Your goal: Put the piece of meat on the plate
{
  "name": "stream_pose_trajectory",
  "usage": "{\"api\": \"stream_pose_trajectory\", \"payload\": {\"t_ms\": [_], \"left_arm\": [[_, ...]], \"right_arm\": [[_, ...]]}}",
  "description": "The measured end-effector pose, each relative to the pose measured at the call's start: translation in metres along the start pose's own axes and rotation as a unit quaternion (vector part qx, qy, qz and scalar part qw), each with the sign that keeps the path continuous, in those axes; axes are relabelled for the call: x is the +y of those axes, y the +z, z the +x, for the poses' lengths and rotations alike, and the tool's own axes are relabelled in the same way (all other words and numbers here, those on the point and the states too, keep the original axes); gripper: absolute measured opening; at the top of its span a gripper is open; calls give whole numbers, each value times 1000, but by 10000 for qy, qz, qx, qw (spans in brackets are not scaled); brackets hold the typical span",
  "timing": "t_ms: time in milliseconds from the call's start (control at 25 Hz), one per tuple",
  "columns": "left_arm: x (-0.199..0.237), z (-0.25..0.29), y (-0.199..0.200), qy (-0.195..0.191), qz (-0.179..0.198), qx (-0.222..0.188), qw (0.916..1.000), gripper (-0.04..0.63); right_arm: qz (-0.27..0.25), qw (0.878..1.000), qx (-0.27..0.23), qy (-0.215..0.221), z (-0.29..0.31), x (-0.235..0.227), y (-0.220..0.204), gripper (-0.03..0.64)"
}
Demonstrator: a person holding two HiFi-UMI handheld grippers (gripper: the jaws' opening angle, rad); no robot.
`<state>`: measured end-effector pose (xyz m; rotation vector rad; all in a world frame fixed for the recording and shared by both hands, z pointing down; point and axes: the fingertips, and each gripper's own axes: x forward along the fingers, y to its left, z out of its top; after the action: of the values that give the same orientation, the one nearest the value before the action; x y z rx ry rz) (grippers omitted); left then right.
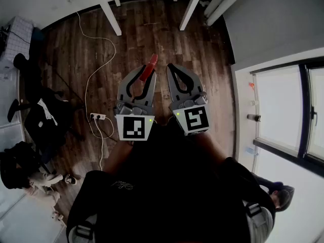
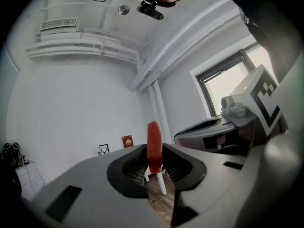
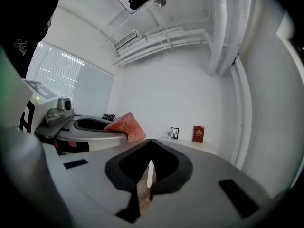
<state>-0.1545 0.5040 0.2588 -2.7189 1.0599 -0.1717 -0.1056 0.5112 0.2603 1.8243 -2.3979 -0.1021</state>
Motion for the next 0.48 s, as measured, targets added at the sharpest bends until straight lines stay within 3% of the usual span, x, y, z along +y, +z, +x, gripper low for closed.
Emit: {"api": "stream_pose_trajectory", "payload": {"t_ms": [480], "left_arm": [[17, -9, -17, -38, -155, 75, 9998, 87]], "right_arm": [[-137, 9997, 115, 161, 12, 18, -6, 21]]}}
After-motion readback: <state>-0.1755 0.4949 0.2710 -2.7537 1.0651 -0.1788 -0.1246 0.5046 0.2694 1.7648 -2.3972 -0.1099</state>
